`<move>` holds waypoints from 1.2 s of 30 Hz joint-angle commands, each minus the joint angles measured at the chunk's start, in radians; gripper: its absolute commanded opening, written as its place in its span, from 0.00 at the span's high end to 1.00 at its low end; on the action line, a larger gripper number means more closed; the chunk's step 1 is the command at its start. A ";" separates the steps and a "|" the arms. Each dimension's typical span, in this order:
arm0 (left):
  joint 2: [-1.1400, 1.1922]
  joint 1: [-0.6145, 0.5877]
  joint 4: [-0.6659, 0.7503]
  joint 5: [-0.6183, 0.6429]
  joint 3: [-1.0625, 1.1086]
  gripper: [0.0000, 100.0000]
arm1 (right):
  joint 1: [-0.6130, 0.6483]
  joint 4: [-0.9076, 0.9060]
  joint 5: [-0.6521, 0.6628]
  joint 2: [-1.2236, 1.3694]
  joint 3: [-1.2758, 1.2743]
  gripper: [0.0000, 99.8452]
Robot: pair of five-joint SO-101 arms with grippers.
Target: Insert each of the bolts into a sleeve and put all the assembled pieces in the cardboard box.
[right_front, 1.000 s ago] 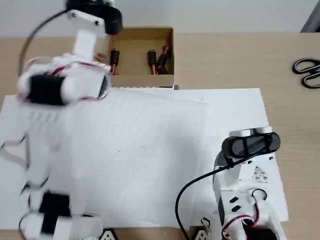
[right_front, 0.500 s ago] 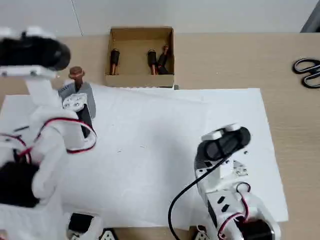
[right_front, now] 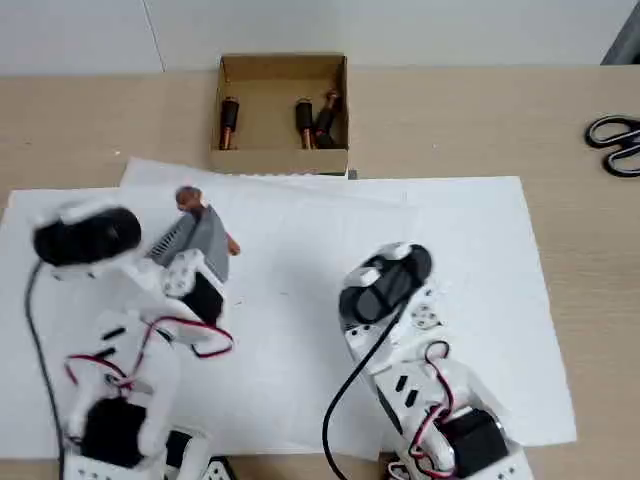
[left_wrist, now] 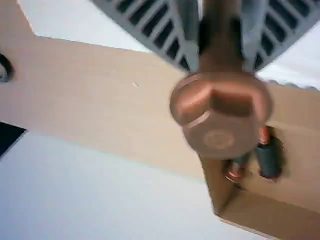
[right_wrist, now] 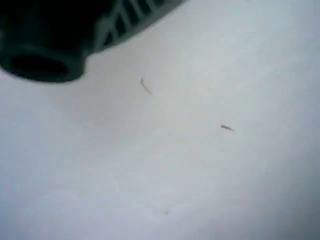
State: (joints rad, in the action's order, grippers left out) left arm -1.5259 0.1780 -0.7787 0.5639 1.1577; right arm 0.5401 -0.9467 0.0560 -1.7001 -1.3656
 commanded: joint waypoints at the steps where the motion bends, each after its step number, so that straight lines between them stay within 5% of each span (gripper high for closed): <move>1: -0.157 0.026 0.126 0.009 0.156 0.99 | 0.048 0.085 0.023 -0.010 -0.028 1.00; 10: -0.287 0.051 0.172 0.017 0.352 0.99 | 0.085 0.199 0.101 -0.010 -0.104 1.00; 20: -0.288 0.143 0.175 0.167 0.348 0.99 | 0.179 0.295 0.144 -0.010 -0.164 1.00; 36: -0.287 0.229 0.172 0.167 0.295 0.99 | 0.176 0.352 0.187 -0.010 -0.213 1.00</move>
State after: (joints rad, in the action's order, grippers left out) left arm -1.7944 0.3959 -0.6391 0.7250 1.5152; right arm 0.7104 -0.6276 0.2294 -1.7001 -1.5881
